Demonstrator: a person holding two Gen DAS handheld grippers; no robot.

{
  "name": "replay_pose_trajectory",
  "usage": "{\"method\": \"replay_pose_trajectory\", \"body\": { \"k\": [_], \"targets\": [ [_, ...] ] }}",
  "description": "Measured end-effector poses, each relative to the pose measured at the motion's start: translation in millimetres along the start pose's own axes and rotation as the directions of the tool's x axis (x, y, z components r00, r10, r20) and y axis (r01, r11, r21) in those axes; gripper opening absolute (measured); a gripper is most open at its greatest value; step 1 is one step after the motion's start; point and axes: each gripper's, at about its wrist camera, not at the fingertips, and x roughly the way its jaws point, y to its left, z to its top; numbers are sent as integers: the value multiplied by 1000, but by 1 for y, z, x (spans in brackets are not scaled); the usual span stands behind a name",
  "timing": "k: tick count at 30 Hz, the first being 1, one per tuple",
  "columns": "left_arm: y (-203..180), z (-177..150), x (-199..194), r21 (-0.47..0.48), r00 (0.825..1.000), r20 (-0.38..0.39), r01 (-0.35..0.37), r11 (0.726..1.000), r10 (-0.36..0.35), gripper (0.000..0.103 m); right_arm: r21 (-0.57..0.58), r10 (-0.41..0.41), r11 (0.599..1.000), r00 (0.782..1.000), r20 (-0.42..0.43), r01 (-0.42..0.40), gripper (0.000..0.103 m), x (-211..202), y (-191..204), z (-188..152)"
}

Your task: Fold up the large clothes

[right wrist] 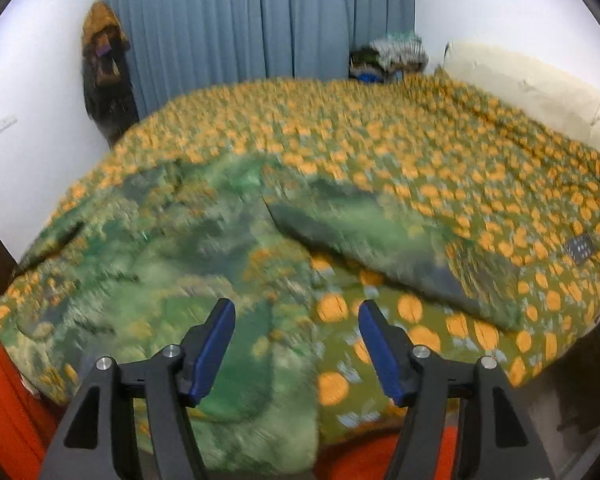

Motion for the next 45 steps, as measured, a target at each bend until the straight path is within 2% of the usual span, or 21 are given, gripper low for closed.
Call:
{"method": "replay_pose_trajectory", "body": {
  "k": [2,5,7,9,12,14,15,16,19,26,29,31,32,33,34,36,38,40,42,44,45],
  "targets": [
    [-31,-24,3,86,993,-78,92,992,-85,81,32,26,999,994,-109,-23,65,23,-18,-10],
    [-92,-73,23,227,952,-255,228,947,-169,83,119,104,990,963,-247,-77,65,52,-39,-29],
    [-116,-97,35,263,925,-341,266,928,-168,83,160,185,977,936,-301,-142,65,68,-41,-41],
    [-136,-120,58,294,895,-426,273,916,-130,83,163,252,964,909,-332,-208,65,80,-34,-47],
    [-150,-137,75,333,874,-477,276,902,-91,82,138,289,957,885,-364,-256,65,94,-21,-49],
    [-155,-141,72,348,873,-480,284,893,-90,67,128,303,953,869,-391,-275,62,102,-16,-51],
    [-156,-142,71,343,863,-495,304,889,-104,41,116,315,949,864,-392,-293,37,102,-13,-50],
    [-158,-143,73,339,857,-503,312,887,-109,32,101,305,952,868,-392,-289,15,101,-11,-49],
    [-164,-146,63,360,857,-501,332,872,-120,21,70,279,959,880,-385,-274,14,93,-9,-44],
    [-176,-171,56,426,858,-504,347,835,-99,20,23,215,974,897,-387,-224,14,83,-21,-36],
    [-171,-169,57,446,875,-476,323,835,-84,30,12,197,978,900,-390,-209,14,96,-10,-36],
    [-167,-162,53,437,889,-448,312,844,-96,44,7,190,979,907,-376,-203,20,96,-7,-39],
    [-162,-157,45,442,899,-425,304,844,-101,47,8,184,981,911,-370,-195,21,94,-6,-40],
    [-161,-155,39,451,910,-402,294,842,-102,53,16,183,982,915,-358,-190,32,91,-7,-39],
    [-159,-150,30,466,925,-367,277,840,-102,57,24,183,982,922,-342,-186,39,86,-8,-38],
    [-161,-142,13,486,946,-304,255,836,-111,66,27,175,984,938,-299,-175,43,70,-13,-36],
    [-166,-131,-10,507,969,-206,228,831,-140,80,4,130,991,962,-241,-133,44,52,-15,-27],
    [-172,-121,-29,514,981,-103,194,836,-164,98,-32,76,996,982,-174,-83,55,35,-13,-18],
    [-181,-111,-48,495,978,32,163,854,-205,101,-56,30,998,994,-110,-37,64,22,-10,-9],
    [-188,-104,-63,450,957,152,156,879,-248,101,-59,-4,998,1000,-30,2,65,6,-8,3],
    [-190,-101,-65,431,948,181,162,888,-261,101,-55,-11,998,1000,-13,11,65,1,-12,6]
  ]
}}
